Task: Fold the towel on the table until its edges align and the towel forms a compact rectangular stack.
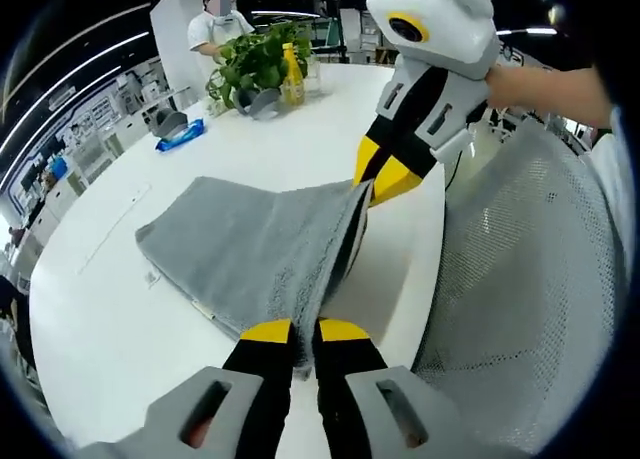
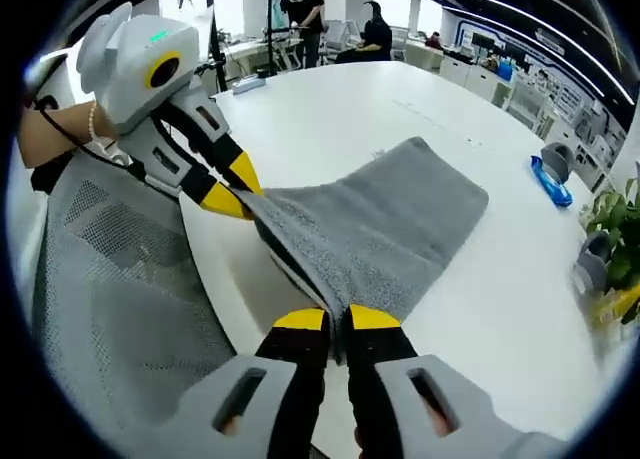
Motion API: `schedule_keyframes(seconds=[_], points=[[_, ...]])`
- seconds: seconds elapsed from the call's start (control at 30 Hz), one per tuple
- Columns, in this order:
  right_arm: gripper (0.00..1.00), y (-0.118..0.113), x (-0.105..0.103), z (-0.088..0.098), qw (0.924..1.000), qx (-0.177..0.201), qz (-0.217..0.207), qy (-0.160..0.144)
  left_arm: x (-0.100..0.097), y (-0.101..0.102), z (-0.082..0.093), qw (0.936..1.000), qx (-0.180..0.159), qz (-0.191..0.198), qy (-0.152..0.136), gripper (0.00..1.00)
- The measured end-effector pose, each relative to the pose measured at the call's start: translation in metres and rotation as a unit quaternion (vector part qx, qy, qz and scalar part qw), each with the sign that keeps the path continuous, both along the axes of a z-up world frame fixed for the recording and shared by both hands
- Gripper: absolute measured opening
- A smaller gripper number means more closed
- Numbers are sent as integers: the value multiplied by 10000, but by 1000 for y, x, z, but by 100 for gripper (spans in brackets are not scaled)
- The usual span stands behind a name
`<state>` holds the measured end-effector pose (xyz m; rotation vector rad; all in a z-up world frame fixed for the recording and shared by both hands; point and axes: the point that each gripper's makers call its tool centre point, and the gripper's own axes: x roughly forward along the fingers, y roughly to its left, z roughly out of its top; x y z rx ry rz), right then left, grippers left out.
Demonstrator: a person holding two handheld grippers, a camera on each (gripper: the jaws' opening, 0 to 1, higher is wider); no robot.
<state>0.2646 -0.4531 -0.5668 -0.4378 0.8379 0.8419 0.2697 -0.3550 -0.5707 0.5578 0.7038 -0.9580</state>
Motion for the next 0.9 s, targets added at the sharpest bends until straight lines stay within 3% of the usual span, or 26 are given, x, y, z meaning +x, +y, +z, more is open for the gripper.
schedule_keyframes(seconds=[0.3, 0.57, 0.9], points=[[4, 7, -8, 35, 9996, 295, 16, 38, -9, 8, 32, 9996, -180, 108, 174, 8], [3, 9, -9, 65, 9990, 451, 62, -33, -10, 8, 63, 9998, -187, 105, 15, 8], [3, 8, 12, 90, 9986, 390, 107, -341, 13, 7, 88, 9995, -175, 170, -175, 8]])
